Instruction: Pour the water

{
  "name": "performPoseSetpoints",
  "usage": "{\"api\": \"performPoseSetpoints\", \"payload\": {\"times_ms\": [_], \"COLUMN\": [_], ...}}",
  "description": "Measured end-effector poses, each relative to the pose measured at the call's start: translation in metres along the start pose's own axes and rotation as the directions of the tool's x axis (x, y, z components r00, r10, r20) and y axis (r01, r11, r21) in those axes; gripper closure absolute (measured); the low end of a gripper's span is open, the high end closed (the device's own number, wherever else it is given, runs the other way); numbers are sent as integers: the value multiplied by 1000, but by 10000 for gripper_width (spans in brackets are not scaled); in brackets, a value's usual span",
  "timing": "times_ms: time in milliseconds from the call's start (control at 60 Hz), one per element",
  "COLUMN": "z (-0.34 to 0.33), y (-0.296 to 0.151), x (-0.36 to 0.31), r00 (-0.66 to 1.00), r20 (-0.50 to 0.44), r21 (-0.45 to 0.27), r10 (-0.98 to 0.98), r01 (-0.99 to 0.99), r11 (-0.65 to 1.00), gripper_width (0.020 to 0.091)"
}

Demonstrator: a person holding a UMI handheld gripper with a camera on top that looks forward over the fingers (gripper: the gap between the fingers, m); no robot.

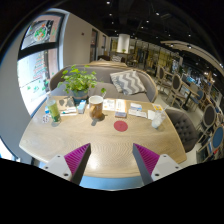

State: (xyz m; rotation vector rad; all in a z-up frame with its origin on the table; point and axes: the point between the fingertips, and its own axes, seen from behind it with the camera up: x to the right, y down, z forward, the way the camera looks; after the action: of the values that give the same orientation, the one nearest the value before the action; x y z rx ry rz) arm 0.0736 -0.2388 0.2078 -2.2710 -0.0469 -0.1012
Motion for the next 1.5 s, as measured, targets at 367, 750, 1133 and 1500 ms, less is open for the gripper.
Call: {"api": "performPoseSetpoints", "payload": {"times_ms": [367, 750, 1133, 1500], "z": [14, 65, 221, 294], "y": [41, -10, -89, -108], "x": [-99, -298, -359, -374], "r00": [999, 991, 991, 989], "r20": [-35, 118, 106, 107], "r21": [-65, 21, 178, 231], "r10": [2, 64, 77, 104], "r01": [-4, -67, -95, -126], "r11": [998, 998, 979, 965], "gripper_width": [249, 247, 248, 566]}}
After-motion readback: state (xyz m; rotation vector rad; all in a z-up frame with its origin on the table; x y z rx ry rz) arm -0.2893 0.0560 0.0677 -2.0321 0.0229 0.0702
